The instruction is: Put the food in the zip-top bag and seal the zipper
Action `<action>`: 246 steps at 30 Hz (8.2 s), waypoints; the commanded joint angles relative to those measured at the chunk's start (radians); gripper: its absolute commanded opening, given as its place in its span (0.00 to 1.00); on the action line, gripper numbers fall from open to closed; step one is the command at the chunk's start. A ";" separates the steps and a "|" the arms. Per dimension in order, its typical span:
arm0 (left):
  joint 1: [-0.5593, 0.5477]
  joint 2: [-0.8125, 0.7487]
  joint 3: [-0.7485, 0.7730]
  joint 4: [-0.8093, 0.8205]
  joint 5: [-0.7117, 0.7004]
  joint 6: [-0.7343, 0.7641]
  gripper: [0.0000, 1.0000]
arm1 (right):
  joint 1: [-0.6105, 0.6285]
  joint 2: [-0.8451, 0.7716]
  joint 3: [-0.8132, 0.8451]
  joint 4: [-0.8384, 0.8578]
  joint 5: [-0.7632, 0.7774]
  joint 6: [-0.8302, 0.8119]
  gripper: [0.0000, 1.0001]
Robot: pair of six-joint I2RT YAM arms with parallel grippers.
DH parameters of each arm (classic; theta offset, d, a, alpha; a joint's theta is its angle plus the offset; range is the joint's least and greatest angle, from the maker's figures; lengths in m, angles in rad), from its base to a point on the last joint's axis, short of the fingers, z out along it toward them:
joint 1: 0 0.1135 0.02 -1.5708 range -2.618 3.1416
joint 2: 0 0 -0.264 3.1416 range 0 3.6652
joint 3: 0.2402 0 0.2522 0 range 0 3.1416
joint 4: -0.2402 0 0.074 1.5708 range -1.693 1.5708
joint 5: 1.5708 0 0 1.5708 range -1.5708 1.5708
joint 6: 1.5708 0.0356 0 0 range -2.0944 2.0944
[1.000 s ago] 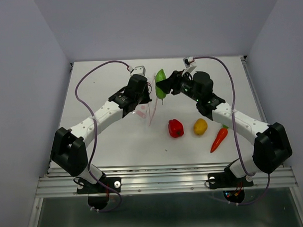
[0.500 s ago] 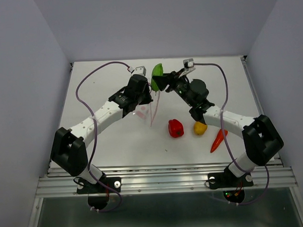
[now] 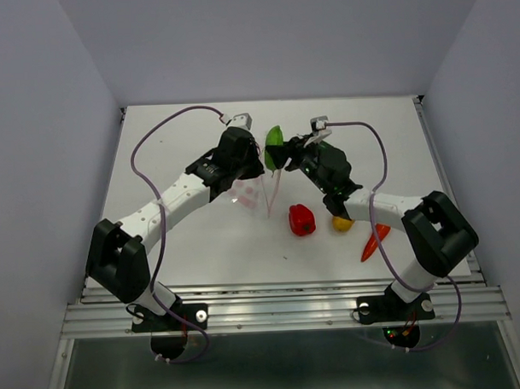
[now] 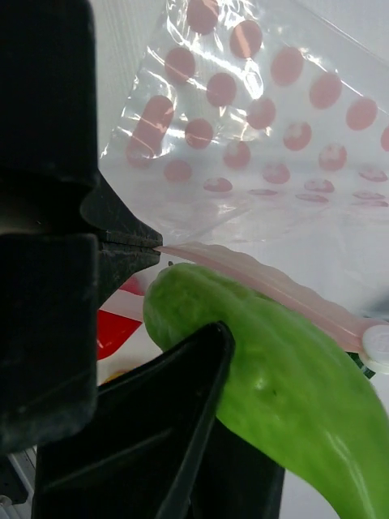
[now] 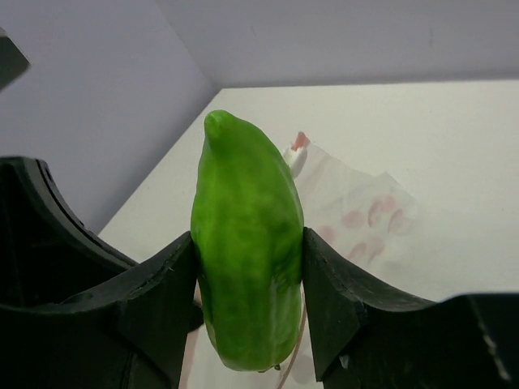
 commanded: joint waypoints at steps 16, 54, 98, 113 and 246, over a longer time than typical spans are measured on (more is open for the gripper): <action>0.001 -0.051 0.014 0.078 0.017 -0.050 0.00 | 0.094 -0.054 -0.082 -0.110 0.005 -0.028 0.26; -0.007 -0.163 -0.162 0.127 0.146 -0.061 0.00 | 0.031 0.092 0.292 -0.547 0.189 0.454 0.36; 0.054 -0.024 -0.013 0.121 0.074 -0.028 0.00 | -0.020 -0.170 0.585 -1.006 -0.432 -0.112 1.00; 0.065 -0.071 0.140 0.023 0.008 0.093 0.00 | -0.351 -0.068 0.572 -1.035 -0.313 -0.021 1.00; 0.105 0.042 0.255 -0.028 0.163 -0.005 0.00 | -0.095 0.060 -0.007 0.234 -0.269 -0.104 0.49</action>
